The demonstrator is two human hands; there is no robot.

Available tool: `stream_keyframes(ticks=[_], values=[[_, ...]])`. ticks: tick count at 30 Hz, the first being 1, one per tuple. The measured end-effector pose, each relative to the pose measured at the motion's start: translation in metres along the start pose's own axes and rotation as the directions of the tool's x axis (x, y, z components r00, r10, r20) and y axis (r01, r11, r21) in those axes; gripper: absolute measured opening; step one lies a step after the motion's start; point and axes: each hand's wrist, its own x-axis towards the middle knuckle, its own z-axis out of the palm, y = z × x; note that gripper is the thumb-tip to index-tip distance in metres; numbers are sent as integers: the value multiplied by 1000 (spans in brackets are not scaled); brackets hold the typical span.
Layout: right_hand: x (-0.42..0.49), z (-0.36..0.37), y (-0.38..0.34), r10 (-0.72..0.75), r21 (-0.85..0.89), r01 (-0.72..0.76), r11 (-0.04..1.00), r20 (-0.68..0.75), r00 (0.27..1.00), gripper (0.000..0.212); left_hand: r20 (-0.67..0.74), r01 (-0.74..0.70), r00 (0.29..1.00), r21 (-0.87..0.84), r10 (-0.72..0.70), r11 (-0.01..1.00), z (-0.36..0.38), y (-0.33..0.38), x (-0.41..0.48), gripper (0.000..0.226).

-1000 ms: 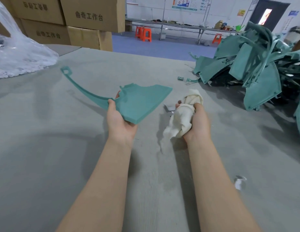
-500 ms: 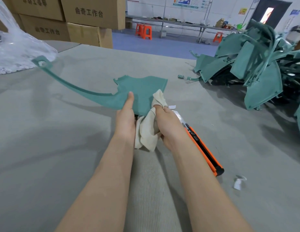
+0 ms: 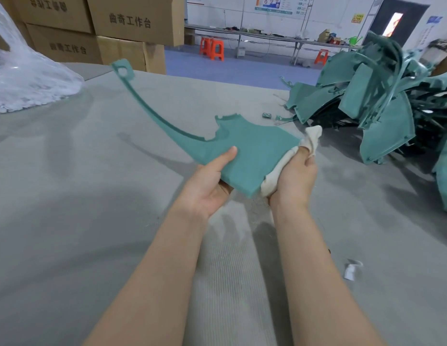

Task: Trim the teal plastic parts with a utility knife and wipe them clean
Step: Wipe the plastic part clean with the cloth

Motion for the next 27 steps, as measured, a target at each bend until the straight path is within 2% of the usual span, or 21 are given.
stream_keyframes(ticks=[3, 5, 7, 9, 11, 13, 15, 16, 18, 20, 21, 24, 26, 27], values=[[11, -9, 0, 101, 75, -95, 993, -84, 991, 25, -26, -4, 1000, 26, 5, 1000, 1, -2, 0, 26], [12, -12, 0, 78, 25, -76, 997, -97, 992, 30, -80, -60, 995, 21, 62, 998, 0, -2, 1, 17], [8, -8, 1, -56, -142, 54, 988, -7, 998, 32, -161, -124, 978, 66, 133, 990, -3, -1, 4, 13], [-4, 0, 4, -181, -309, 232, 923, 186, 966, 28, -217, -137, 961, 162, 171, 977, -5, 0, 5, 13], [-17, 6, 5, -257, -377, 421, 825, 413, 874, 22, -215, -148, 957, 227, 197, 963, -4, 0, 5, 19], [-29, 10, 6, -277, -367, 611, 701, 650, 708, 23, -149, -163, 970, 184, 191, 969, -3, 3, 4, 27], [-32, 12, 7, -187, -362, 763, 536, 830, 526, 32, -61, -117, 990, 112, 124, 987, -4, 11, 2, 44], [-31, 13, 8, -107, -376, 801, 466, 874, 473, 39, -32, -79, 996, 79, 81, 994, -6, 15, 1, 54], [-30, 13, 10, -24, -398, 840, 369, 899, 437, 45, -4, -25, 1000, 14, 25, 1000, -8, 21, -1, 65], [-32, 13, 13, -142, -372, 861, 346, 887, 440, 43, 37, -46, 998, -24, 46, 999, -8, 23, -2, 67], [-35, 12, 13, -251, -356, 851, 386, 847, 468, 37, 55, -69, 996, -23, 70, 997, -6, 24, -2, 65], [-35, 7, 6, -491, -370, 740, 562, 571, 658, 26, 64, -108, 992, 22, 107, 994, -2, 23, -6, 62], [-26, 1, -2, -542, -395, 676, 622, 406, 736, 26, -61, -191, 976, 233, 210, 953, -1, 20, -7, 53], [-22, -2, -5, -553, -391, 655, 646, 352, 755, 25, -156, -234, 936, 391, 315, 890, -1, 20, -7, 44]])
